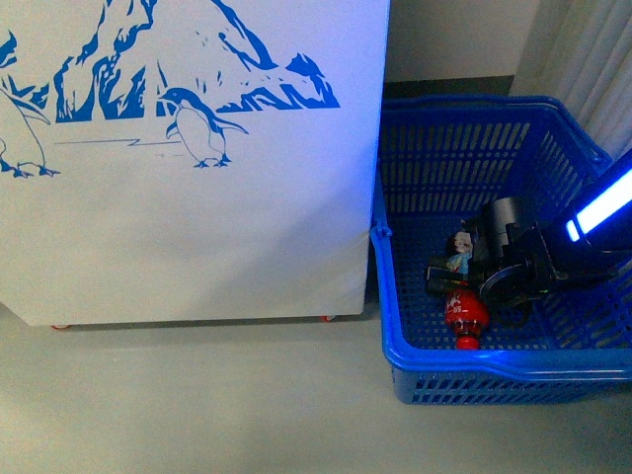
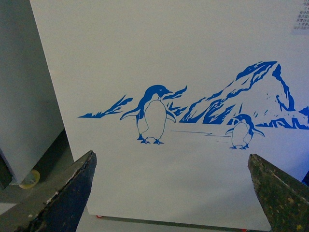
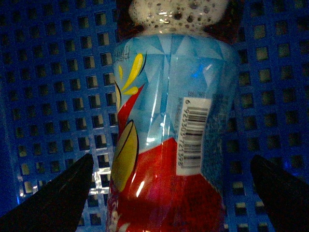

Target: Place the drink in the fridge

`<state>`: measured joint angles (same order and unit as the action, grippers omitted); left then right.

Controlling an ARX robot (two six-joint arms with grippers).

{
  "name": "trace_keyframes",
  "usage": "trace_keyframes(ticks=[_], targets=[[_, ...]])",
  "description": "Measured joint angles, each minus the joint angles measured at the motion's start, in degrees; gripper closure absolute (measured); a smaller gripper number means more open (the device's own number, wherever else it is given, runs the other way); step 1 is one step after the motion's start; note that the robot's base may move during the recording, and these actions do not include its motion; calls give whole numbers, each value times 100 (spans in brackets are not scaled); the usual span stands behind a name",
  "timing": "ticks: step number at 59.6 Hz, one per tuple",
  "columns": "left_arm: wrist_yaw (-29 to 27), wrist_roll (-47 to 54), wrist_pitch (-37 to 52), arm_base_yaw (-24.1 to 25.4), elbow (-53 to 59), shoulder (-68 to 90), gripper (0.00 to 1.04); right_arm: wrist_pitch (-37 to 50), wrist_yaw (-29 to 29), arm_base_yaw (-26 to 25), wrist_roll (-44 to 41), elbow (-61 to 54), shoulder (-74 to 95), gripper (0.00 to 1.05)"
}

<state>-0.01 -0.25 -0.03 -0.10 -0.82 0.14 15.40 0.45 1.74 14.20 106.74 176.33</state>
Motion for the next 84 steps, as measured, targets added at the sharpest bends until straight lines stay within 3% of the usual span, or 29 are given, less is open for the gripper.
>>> trace_keyframes(ticks=[49, 60, 71, 84], targets=[[0, 0, 0, 0, 0, 0, 8, -507, 376, -9, -291, 815, 483, 7], [0, 0, 0, 0, 0, 0, 8, -481, 540, -2, -426, 837, 485, 38], [0, 0, 0, 0, 0, 0, 8, -197, 601, -13, -527, 750, 483, 62], [0, 0, 0, 0, 0, 0, 8, 293, 581, -24, -765, 35, 129, 65]])
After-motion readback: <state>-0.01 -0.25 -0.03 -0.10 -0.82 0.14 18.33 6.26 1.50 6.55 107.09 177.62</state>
